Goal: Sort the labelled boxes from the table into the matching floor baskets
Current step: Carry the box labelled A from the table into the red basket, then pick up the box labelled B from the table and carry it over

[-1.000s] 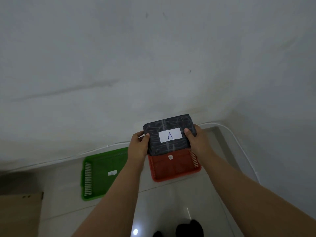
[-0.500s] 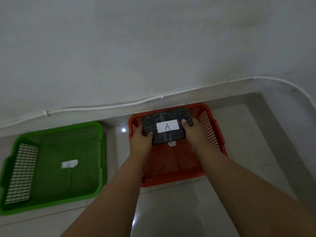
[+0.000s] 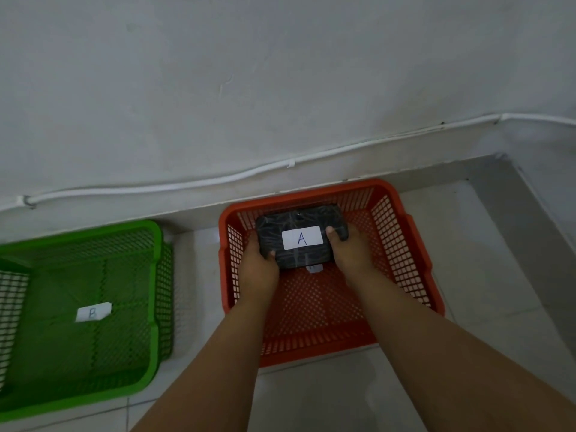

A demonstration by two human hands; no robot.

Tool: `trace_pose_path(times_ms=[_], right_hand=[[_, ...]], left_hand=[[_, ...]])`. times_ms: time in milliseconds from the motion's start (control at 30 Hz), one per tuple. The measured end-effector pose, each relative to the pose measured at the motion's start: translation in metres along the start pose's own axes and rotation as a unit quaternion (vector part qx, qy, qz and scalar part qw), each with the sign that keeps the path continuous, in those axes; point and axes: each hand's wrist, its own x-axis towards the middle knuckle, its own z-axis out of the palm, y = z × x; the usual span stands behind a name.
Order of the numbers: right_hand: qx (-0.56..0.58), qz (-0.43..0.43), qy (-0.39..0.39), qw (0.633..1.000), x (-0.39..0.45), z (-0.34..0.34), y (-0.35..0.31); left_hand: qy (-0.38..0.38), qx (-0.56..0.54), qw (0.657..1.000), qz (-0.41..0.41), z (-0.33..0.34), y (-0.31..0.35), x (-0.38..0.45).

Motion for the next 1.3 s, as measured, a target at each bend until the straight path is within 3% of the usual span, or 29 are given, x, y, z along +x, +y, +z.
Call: trace_pose_path(times_ms=[100, 233, 433, 600, 700, 1033, 1300], right_hand=[[-0.011, 0.001, -0.020, 1.000, -0.013, -0.011, -0.018], [-0.146, -0.077, 0.000, 0.986, -0.051, -0.041, -0.052], [-0.252, -0.179, 0.002, 0.951, -0.152, -0.088, -0.160], [-0.340, -0.254, -0.014, 0.905, -0.245, -0.121, -0.262], [-0.364, -0.279, -0.038, 0.888, -0.308, -0.138, -0.325], [-0.383, -0.343, -0.095, 0.852, -0.522, -0.154, -0.467], [-0.393, -0.416, -0.114, 0.812, -0.672, -0.076, -0.517]], left_hand=[[-0.018, 0.023, 1.000, 0.003, -0.013, 0.013, -0.010], [-0.019, 0.083, 0.996, 0.029, -0.056, 0.049, -0.046], [0.003, 0.182, 0.978, 0.103, -0.153, 0.125, -0.114], [0.019, 0.374, 0.915, 0.153, -0.248, 0.188, -0.188], [0.026, 0.430, 0.889, 0.154, -0.312, 0.231, -0.241], [0.147, 0.429, 0.884, 0.110, -0.492, 0.309, -0.414], [0.224, 0.393, 0.884, 0.114, -0.623, 0.253, -0.516]])
